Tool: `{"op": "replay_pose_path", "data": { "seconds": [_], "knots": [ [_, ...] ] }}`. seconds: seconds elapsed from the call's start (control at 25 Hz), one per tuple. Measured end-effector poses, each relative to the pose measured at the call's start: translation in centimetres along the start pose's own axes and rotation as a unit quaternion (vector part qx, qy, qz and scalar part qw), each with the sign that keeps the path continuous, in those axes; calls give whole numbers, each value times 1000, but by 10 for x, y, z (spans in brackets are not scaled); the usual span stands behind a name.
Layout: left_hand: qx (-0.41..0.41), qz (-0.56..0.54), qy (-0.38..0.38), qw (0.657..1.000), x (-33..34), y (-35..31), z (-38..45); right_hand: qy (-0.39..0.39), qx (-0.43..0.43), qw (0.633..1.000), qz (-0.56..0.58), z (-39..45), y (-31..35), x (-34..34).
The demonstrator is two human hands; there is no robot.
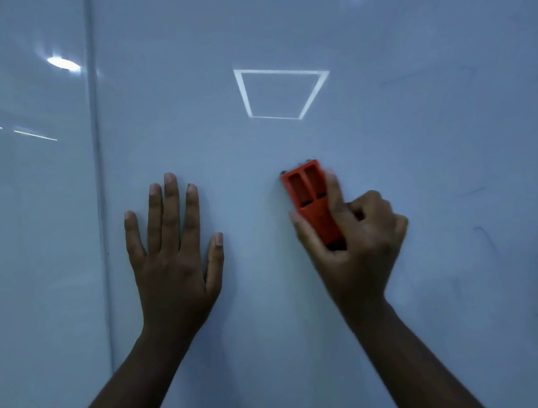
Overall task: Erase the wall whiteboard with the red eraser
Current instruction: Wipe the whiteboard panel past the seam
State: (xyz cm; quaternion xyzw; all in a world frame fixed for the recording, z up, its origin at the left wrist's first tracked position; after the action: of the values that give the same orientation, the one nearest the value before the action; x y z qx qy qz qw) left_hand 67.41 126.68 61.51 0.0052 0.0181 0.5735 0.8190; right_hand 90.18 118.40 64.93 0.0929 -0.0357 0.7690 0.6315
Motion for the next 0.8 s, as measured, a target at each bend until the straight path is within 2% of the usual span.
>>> {"op": "replay_pose_path", "data": {
  "seconds": [0.24, 0.4, 0.48, 0.68, 0.8],
  "knots": [
    [-9, 2, 2, 1000, 1, -2, -1, -69, 99, 992, -40, 39, -85, -22],
    [-6, 8, -1, 1000, 1, -4, -2, -92, 149, 984, -22, 59, -85, -15],
    [-5, 4, -5, 1000, 0, -5, -1, -75, 110, 991, -17, 59, -51, -4],
    [-3, -8, -23, 1000, -11, -5, 3, 20, -61, 998, 29, 19, 72, 34],
    [-15, -15, -35, 999, -20, 4, 18, 36, -109, 993, 31, 22, 98, 45]
  ]
}}
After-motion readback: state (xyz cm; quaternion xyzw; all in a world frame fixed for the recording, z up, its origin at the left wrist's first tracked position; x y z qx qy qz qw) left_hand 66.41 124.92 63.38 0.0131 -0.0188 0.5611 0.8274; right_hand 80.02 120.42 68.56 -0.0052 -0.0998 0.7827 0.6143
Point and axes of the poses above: each hand's wrist, its own z-axis towards the middle knuckle, its own x-axis out of the palm, y = z × x, the point moved 10 cm from there along z, towards the middle knuckle, and after that the axes turned 1 degree about x, right-handed, at the moved point
